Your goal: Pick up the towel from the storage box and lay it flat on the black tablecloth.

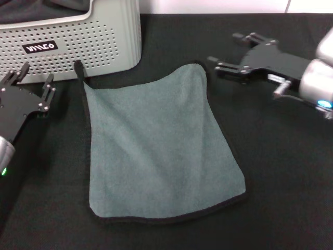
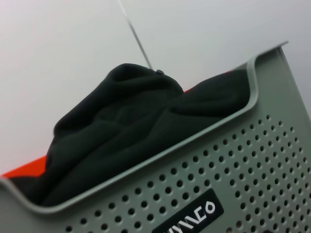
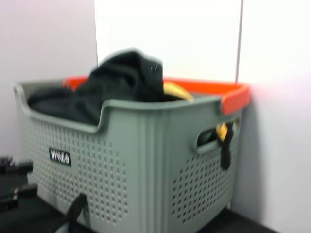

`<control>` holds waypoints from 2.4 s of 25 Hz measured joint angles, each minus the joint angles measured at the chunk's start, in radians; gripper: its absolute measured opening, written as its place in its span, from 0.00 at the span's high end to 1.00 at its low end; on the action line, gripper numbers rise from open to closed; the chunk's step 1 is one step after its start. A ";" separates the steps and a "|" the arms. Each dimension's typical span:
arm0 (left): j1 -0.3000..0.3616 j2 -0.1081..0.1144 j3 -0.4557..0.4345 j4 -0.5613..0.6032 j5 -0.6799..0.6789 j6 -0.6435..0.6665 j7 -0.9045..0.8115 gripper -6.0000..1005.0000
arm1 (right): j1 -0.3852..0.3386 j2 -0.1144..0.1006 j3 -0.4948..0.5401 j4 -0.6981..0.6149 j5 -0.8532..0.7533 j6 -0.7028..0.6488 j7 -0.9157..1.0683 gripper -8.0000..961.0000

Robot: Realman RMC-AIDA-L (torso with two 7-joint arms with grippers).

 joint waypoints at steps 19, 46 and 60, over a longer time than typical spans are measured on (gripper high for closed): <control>0.029 0.116 0.006 0.325 0.716 0.319 -0.971 0.50 | -0.133 0.023 0.454 -0.162 -0.676 -0.762 0.387 0.08; -0.147 0.148 -0.037 0.736 0.894 0.651 -1.483 0.49 | -0.020 0.047 0.669 -0.365 -0.742 -1.073 0.529 0.09; -0.141 0.134 -0.104 0.823 0.898 0.649 -1.492 0.28 | 0.035 0.057 0.714 -0.373 -0.756 -1.056 0.534 0.09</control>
